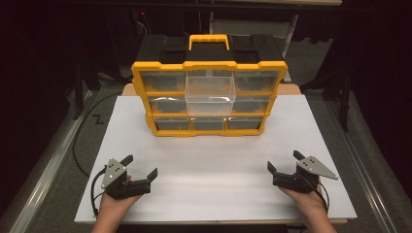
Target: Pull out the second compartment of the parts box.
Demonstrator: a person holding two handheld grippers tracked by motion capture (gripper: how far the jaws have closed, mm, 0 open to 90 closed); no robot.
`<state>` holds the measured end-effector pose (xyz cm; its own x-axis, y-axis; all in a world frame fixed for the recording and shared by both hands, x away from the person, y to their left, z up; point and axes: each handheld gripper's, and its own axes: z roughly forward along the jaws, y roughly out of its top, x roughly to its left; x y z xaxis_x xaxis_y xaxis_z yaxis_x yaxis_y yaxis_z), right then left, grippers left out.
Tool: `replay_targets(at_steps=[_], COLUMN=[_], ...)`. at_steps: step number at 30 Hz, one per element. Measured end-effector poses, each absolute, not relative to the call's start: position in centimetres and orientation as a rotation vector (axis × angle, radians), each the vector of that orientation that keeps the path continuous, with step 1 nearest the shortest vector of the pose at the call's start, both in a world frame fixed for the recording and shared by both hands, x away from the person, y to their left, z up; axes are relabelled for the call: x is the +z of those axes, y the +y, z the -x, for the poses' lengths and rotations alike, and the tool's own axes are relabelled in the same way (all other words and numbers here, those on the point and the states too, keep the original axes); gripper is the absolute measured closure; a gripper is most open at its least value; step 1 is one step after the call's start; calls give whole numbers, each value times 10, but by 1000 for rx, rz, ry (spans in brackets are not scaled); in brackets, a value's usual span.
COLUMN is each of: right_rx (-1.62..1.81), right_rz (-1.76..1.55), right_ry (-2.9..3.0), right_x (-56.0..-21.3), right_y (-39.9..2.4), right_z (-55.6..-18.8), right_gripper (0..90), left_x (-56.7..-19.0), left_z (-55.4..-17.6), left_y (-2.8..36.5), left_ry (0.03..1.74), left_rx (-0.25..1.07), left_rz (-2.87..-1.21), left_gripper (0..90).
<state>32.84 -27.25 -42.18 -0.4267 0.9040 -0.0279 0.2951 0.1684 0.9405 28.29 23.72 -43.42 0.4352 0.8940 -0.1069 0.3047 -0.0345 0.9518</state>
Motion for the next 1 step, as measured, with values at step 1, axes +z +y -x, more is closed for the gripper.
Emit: replay_targets(at_steps=[1], right_rx=[1259], right_rz=[-1134], right_ry=[1829], right_x=[-422], right_y=[-272], right_z=[-328], right_gripper=[11], left_x=[-435], left_z=[-283], left_y=[238], left_ry=[1085], left_rx=[666], left_rz=[-1585], left_gripper=[3])
